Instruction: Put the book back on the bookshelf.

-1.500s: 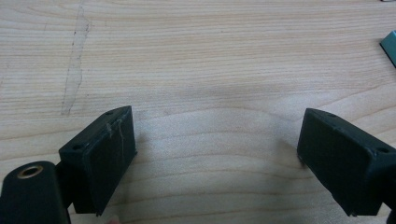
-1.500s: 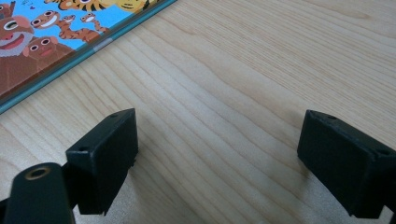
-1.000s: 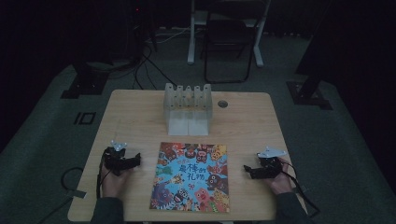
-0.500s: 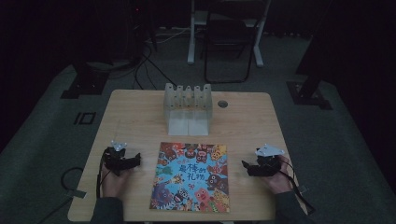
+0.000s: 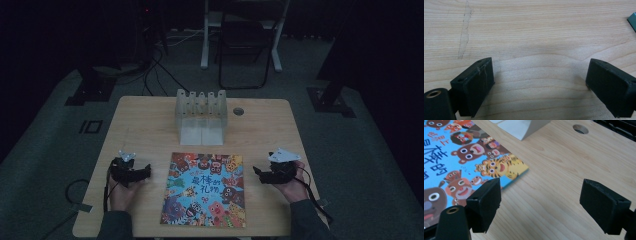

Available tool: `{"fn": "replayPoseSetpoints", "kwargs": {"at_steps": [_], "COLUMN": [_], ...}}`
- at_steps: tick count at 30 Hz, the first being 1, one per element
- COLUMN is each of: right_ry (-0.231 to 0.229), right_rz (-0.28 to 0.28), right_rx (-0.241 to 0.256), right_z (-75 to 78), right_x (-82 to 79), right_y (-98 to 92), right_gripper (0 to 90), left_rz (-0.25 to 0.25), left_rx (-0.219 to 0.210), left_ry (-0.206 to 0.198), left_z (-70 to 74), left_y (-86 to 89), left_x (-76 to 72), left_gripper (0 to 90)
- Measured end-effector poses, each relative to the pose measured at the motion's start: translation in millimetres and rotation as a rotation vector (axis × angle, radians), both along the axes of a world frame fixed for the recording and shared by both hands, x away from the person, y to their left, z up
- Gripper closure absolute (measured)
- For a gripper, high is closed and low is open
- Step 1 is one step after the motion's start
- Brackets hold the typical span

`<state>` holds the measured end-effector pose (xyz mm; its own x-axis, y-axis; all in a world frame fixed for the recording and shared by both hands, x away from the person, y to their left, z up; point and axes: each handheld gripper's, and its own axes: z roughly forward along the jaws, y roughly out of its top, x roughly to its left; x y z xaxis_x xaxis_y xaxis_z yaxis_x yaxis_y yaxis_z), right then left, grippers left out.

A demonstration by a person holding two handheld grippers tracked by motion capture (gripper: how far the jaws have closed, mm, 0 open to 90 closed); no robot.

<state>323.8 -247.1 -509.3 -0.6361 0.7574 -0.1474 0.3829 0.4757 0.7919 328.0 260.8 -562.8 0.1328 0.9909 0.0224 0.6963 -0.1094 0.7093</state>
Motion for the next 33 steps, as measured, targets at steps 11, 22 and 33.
{"fn": "replayPoseSetpoints", "kwargs": {"at_steps": [11, 22, 33], "right_ry": [-0.009, -0.008, 0.051], "right_rz": [0.054, 0.097, 0.120], "right_rx": [0.023, 0.002, 0.001], "right_z": [6.8, 6.3, -13.1], "right_x": [5.6, 15.5, 32.5], "right_y": [18.0, 40.9, 54.5], "right_gripper": [15.6, 14.0, 11.3], "left_rz": [-0.014, -0.018, -0.027], "left_rx": [0.003, 0.003, 0.005], "left_ry": [0.007, 0.007, 0.012], "left_z": [-0.2, -0.4, -0.4], "left_y": [-0.4, -1.1, -2.1], "left_x": [-0.2, -0.5, -0.7], "left_gripper": [4.9, 4.1, 3.0]}}
